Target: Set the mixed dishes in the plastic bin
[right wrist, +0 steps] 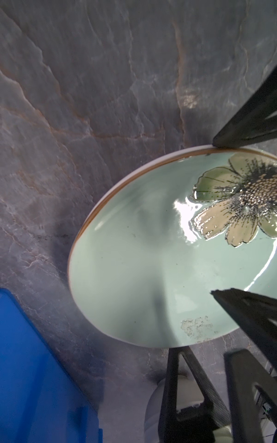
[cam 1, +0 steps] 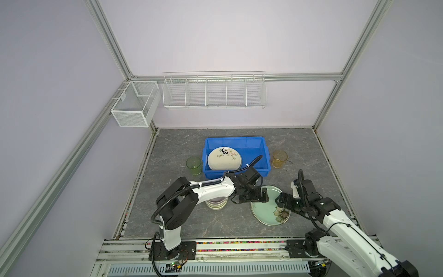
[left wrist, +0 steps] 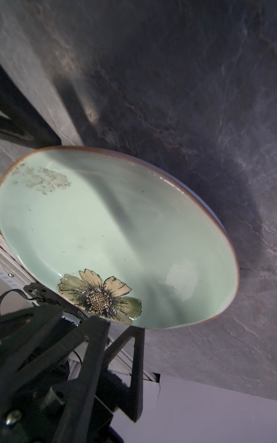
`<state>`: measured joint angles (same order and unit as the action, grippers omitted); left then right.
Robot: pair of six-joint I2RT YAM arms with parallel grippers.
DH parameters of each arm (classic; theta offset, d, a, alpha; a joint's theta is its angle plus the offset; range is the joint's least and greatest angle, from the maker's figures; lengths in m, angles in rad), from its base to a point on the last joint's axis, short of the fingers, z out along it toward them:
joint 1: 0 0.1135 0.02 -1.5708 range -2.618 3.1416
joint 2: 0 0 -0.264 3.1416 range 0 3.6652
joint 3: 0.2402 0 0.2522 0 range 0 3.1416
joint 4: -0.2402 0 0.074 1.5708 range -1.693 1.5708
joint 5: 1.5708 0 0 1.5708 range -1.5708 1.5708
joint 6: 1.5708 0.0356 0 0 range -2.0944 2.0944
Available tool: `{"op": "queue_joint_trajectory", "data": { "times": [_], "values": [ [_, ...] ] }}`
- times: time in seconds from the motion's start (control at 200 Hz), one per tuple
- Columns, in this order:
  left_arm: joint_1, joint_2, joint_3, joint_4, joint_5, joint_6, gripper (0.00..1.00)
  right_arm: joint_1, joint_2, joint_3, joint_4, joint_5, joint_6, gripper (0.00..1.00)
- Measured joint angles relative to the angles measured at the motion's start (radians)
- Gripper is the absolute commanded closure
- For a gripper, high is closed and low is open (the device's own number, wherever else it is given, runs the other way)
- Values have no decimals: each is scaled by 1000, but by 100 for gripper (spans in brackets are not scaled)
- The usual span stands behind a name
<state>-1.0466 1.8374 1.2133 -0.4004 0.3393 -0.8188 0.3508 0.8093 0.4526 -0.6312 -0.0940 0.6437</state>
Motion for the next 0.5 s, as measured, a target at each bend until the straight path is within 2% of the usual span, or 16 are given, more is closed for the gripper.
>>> {"op": "queue_joint_trajectory", "data": {
  "times": [0.5],
  "values": [
    [0,-1,-10,-2,-1,-11,2,2,74,-27,116,-67,19,8]
  ]
}}
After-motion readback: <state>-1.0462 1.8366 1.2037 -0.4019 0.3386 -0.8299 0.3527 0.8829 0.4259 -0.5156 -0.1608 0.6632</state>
